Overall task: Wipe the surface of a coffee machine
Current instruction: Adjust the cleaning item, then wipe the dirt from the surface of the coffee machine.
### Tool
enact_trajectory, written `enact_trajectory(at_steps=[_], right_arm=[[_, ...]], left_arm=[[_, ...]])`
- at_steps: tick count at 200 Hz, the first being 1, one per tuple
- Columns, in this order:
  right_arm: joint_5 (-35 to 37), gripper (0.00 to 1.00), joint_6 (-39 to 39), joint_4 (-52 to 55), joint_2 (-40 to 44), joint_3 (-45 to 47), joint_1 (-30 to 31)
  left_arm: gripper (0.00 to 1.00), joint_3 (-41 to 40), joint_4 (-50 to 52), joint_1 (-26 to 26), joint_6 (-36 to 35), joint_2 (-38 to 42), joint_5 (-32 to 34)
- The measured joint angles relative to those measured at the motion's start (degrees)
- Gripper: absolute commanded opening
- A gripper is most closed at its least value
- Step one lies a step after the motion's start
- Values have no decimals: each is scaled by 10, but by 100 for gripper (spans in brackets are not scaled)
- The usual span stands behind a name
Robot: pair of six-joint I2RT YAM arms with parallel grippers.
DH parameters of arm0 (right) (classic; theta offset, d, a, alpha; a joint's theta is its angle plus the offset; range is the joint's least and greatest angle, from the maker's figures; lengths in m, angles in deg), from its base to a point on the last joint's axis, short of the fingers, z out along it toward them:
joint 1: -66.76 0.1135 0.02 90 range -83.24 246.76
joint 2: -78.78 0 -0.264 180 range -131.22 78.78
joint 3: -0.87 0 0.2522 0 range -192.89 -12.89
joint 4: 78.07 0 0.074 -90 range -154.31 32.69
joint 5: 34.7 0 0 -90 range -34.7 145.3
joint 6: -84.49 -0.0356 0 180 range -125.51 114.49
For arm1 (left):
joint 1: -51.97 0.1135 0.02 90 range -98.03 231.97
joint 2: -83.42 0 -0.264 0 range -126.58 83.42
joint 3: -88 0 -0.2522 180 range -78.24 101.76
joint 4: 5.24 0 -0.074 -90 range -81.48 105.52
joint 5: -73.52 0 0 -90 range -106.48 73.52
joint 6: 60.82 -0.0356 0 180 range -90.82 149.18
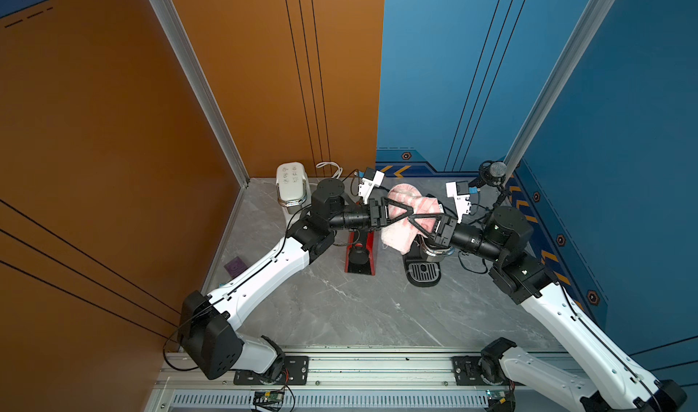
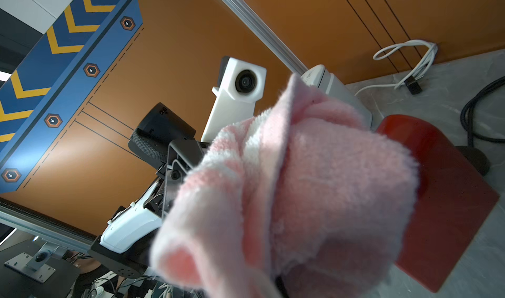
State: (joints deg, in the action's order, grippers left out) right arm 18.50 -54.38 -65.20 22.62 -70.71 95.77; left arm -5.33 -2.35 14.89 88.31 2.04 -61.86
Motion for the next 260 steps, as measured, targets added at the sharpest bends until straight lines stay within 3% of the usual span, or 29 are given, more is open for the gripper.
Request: enact_trajectory(at_steps=[22, 31, 73, 102, 144, 184, 224, 260], right_arm=[[6, 0, 2, 3, -16, 0, 10], [14, 0, 5, 9, -17, 0, 10], [104, 0, 48, 115, 21, -3, 12], [221, 0, 81, 239, 98, -1, 28], [395, 0, 92, 319, 226, 121, 135], [524, 0, 99, 328, 245, 216, 231], [604, 0, 99, 291, 252, 278, 250], [656, 0, 94, 265, 276, 310, 250]], left_arm=[[85, 5, 0, -5, 4, -11, 8], [100, 5, 2, -3, 6, -13, 13], [99, 0, 12, 45, 1, -2, 37], [100, 11, 87, 70, -69, 10, 93], [94, 125, 236, -46, -224, -47, 232], [93, 216, 331, -140, -346, -163, 389], [95, 228, 369, -188, -410, -205, 536], [93, 244, 370, -198, -435, -215, 612]])
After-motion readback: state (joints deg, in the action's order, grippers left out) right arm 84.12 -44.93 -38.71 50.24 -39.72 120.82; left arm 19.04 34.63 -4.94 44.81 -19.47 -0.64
